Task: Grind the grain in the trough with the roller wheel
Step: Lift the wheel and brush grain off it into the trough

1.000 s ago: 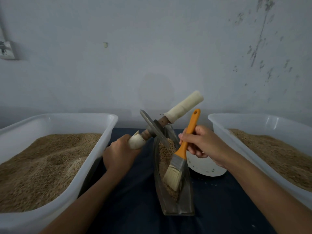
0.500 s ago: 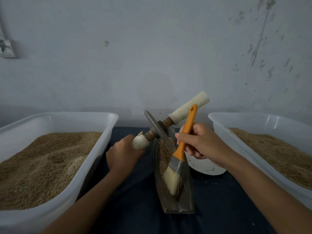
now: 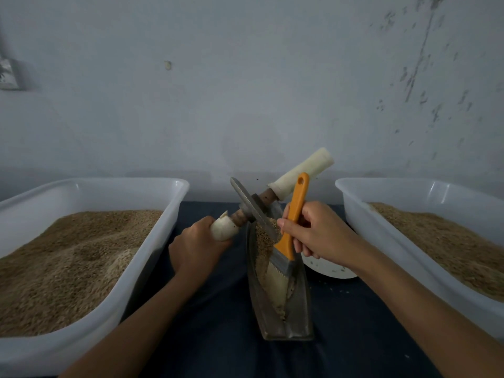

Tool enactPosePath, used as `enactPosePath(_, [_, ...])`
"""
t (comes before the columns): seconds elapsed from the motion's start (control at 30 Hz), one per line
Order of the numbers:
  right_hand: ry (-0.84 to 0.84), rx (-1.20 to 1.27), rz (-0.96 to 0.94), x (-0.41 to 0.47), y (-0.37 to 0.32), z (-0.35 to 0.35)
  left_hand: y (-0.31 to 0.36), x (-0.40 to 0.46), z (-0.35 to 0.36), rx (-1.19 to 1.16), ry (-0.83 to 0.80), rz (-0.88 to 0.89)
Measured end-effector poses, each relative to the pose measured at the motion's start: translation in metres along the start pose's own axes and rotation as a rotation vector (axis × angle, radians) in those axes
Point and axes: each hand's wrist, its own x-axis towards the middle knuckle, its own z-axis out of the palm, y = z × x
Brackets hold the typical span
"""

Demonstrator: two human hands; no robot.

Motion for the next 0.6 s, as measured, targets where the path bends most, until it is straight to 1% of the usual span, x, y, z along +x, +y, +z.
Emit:
enactPosePath(0.17, [0.096, -0.065, -0.087, -0.001, 0.002, 0.005, 0.001, -0.001, -0.001, -0.007, 0.001, -0.016])
enactPosePath(0.37, [0.203, 0.151, -0.121, -0.001, -0.011, -0.013, 0.0, 0.002, -0.004, -0.05, -0.031, -0.069])
enactPosePath(0.43, [0.136, 0.171, -0.072, -0.001, -0.014, -0.017, 0.0, 0.002, -0.004, -0.045, -0.027, -0.084])
enactPosePath(0.53, [-0.046, 0.19, 0.058, -0.002, -0.015, -0.013, 0.0, 0.002, -0.004, -0.028, -0.012, -0.101])
enactPosePath(0.6, [-0.09, 0.16, 0.103, -0.002, -0.012, -0.008, 0.0, 0.002, -0.003, -0.026, -0.007, -0.101])
